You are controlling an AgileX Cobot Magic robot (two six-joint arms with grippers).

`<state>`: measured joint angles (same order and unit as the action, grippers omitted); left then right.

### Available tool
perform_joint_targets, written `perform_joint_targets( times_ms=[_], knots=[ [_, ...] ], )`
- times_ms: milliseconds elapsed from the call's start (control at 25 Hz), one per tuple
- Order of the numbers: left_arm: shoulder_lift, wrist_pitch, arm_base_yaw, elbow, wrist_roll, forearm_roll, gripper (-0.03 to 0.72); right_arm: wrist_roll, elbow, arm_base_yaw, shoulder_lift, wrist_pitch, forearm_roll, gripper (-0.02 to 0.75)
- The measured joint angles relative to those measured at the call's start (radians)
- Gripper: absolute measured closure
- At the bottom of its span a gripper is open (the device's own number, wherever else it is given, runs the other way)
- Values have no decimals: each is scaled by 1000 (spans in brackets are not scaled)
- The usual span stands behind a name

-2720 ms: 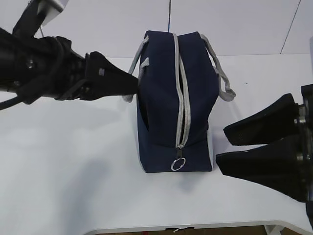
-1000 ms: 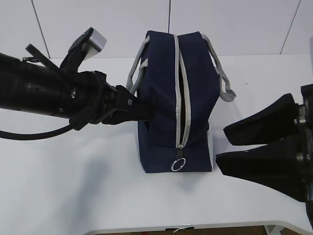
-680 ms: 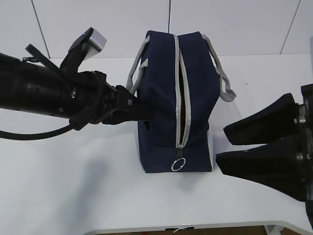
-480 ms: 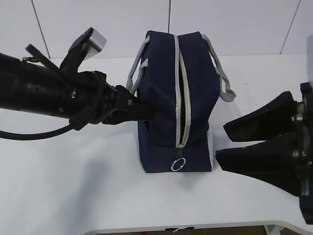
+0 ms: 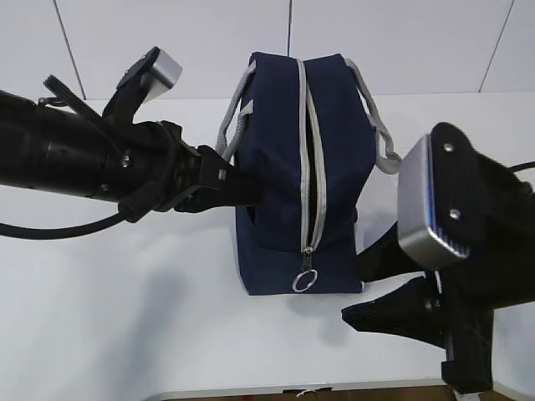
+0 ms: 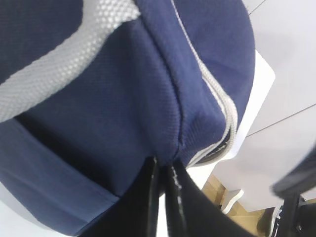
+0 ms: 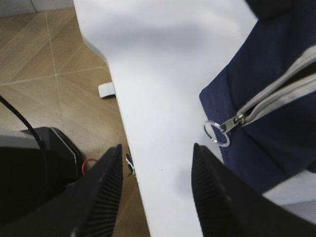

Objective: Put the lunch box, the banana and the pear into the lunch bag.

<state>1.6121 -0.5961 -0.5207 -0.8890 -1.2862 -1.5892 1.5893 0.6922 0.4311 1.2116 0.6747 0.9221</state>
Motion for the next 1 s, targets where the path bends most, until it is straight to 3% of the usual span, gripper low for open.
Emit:
perform_joint_targets(
  times_ms=[440, 880, 1000],
  knots=[
    [0, 0, 0, 0, -1, 0, 706, 93, -5, 0, 91, -88, 70, 350],
    [0, -14, 0, 0, -1, 0, 706, 136, -145, 0, 91, -128, 272, 350],
    [0, -26, 0, 0, -1, 0, 706, 251, -166, 0, 91, -165, 393, 350]
  ],
)
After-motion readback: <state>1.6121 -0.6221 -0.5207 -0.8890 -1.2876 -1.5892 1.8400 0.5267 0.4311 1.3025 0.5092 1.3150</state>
